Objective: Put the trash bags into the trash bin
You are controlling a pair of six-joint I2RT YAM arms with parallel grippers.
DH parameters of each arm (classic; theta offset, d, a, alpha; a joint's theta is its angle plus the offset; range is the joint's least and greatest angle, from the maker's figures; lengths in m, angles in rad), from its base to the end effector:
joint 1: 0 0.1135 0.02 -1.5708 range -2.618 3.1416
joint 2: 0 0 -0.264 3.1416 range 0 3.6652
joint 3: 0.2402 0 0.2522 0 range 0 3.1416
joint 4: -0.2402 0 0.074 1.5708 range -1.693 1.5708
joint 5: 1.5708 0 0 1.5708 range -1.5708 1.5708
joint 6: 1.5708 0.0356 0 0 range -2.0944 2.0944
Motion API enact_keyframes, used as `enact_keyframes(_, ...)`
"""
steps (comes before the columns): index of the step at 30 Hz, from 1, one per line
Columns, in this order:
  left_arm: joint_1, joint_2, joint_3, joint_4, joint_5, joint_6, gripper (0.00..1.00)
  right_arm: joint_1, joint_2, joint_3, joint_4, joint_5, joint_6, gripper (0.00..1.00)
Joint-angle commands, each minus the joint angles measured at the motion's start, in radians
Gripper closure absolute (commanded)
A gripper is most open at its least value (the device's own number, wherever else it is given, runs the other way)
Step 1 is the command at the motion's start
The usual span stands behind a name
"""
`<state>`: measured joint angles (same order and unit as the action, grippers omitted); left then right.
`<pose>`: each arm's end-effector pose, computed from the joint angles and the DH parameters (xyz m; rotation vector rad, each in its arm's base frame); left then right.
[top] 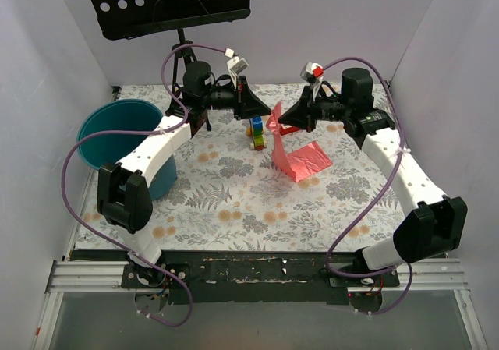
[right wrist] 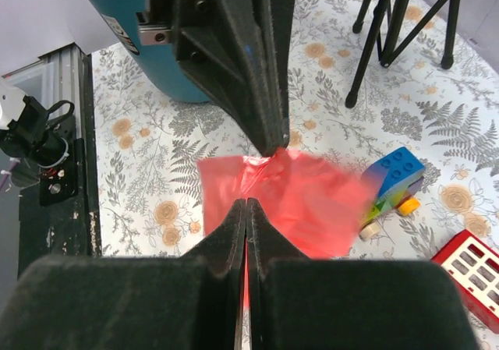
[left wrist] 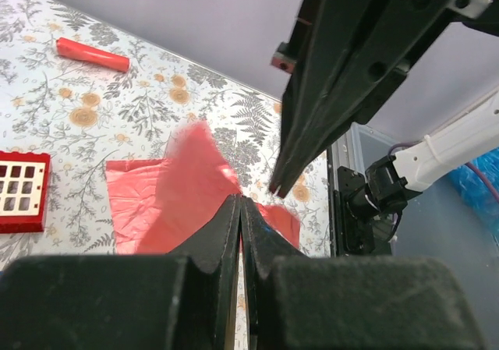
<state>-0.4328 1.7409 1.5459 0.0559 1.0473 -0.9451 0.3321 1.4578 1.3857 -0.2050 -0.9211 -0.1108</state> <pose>0.3570 -0.1989 0.3724 0.4249 2.0006 -1.8252 0.3035 0.1346 0.3919 -1.0128 1.5460 0.9978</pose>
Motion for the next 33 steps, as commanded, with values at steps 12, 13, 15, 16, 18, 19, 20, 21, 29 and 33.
enact_keyframes(12,0.011,-0.055,0.002,0.004,0.014,-0.012,1.00,-0.004,-0.030,0.007,0.021,0.077,0.017,0.59)
enact_keyframes(13,0.011,-0.055,-0.001,0.007,0.022,-0.015,1.00,-0.001,-0.022,0.013,0.029,0.083,0.020,0.55)
enact_keyframes(15,0.009,-0.057,-0.004,0.010,0.026,-0.020,1.00,0.005,-0.001,0.035,0.029,0.080,0.020,0.53)
enact_keyframes(16,0.011,-0.055,-0.004,0.015,0.029,-0.023,1.00,0.008,0.007,0.042,0.029,0.073,0.020,0.53)
enact_keyframes(18,0.009,-0.057,-0.004,0.022,0.034,-0.029,1.00,0.016,0.027,0.059,0.029,0.065,0.022,0.53)
enact_keyframes(19,0.009,-0.054,-0.003,0.025,0.037,-0.032,1.00,0.021,0.035,0.067,0.030,0.064,0.022,0.53)
enact_keyframes(20,0.008,-0.050,0.000,0.027,0.039,-0.035,1.00,0.027,0.041,0.070,0.032,0.064,0.023,0.53)
enact_keyframes(21,0.008,-0.050,0.002,0.027,0.042,-0.037,1.00,0.030,0.047,0.076,0.033,0.061,0.025,0.53)
enact_keyframes(29,0.002,-0.043,0.002,0.027,0.046,-0.037,1.00,0.042,0.085,0.111,0.067,0.019,0.056,0.56)
enact_keyframes(33,0.002,-0.043,0.003,0.024,0.046,-0.035,1.00,0.042,0.091,0.107,0.075,-0.013,0.057,0.79)
